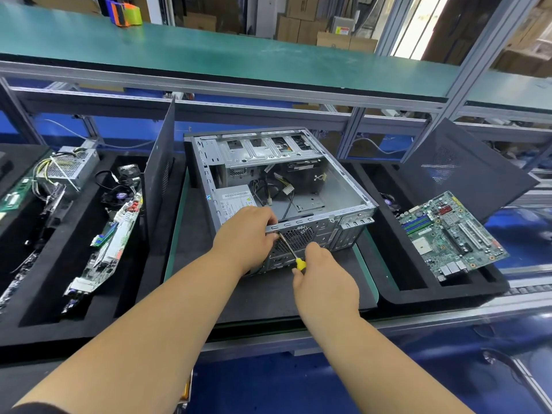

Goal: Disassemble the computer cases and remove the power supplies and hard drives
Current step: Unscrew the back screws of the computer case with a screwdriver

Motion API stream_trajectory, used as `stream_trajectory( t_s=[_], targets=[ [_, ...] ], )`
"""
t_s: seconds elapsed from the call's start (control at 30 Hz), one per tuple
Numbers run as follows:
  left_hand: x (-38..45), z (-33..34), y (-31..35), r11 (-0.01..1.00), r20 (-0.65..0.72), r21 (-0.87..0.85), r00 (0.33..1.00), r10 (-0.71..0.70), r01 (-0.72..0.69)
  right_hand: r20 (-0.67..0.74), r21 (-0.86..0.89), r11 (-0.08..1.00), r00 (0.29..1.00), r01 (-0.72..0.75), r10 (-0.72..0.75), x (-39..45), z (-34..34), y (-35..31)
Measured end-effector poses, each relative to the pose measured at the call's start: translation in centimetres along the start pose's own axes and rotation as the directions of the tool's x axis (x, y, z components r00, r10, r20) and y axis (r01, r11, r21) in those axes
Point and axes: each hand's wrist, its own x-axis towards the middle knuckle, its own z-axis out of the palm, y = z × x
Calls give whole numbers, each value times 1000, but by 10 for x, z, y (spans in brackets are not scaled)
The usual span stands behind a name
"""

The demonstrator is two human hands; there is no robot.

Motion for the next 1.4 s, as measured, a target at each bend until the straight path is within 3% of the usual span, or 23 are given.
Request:
stream_trajectory(
  t_s=[0.1, 0.17, 0.27, 0.33, 0.37, 0.4, 0.47, 0.5, 0.57, 0.7, 0.8, 0.87, 1.0, 1.1, 1.17, 1.27, 1.4],
  targets=[
    [1, -1, 0, 1000, 10, -2, 1000, -3, 3, -11, -204, 977, 998, 57, -60, -2, 2, -6],
    [1, -1, 1, 1000, 14, -1, 1000, -6, 6, -20, -235, 969, 997, 71, -78, -2, 3, -8],
    [1, -1, 0, 1000, 13, -6, 1000, -8, 8, 43, 19, 1000, 999, 7, -7, 2, -2, -2],
    [0, -1, 0, 1000, 8, -10, 1000, -2, 2, 256, 339, 921, 961, -192, 105, 9, -9, 4],
    [-1, -1, 0, 1000, 6, -11, 1000, 3, -2, 410, 503, 783, 899, -366, 156, 13, -10, 8],
    [-1, -2, 0, 1000, 2, -11, 1000, 6, -6, 582, 613, 559, 798, -558, 158, 15, -11, 11],
    [-1, -2, 0, 1000, -4, -12, 1000, 9, -9, 793, 608, 86, 609, -789, -20, 17, -11, 19],
    [-1, -2, 1, 1000, -3, -13, 1000, 9, -9, 815, 562, -78, 567, -824, -123, 18, -9, 23],
    [-1, -1, 0, 1000, 0, -14, 1000, 8, -8, 790, 512, -232, 560, -827, -252, 17, -1, 28],
    [-1, 0, 0, 1000, 1, 2, 1000, 18, -18, 726, 506, -310, 592, -805, -351, 14, 8, 24],
    [-1, 0, 0, 1000, -2, 1, 1000, 13, -13, 736, 566, -247, 617, -787, -278, 15, 6, 20],
    [-1, 0, 0, 1000, 0, 0, 1000, 9, -9, 730, 650, -113, 659, -752, -181, 15, 4, 18],
    [0, -1, 1, 1000, 4, -4, 1000, 2, -2, 638, 722, 327, 770, -609, 26, 14, -1, 6],
    [0, -2, 2, 1000, 7, -5, 1000, 3, -3, 495, 570, 712, 863, -410, 101, 14, -6, 0],
    [-1, -2, 2, 1000, 11, -6, 1000, 5, -5, 406, 414, 871, 910, -264, 82, 13, -8, 0],
    [-1, -3, 3, 1000, 17, -8, 1000, -1, 1, 321, 173, 978, 945, -120, 59, 11, -10, -4],
    [-1, -3, 3, 1000, 18, -11, 1000, -4, 4, 246, -77, 996, 967, -49, 67, 11, -13, -12]
  ],
)
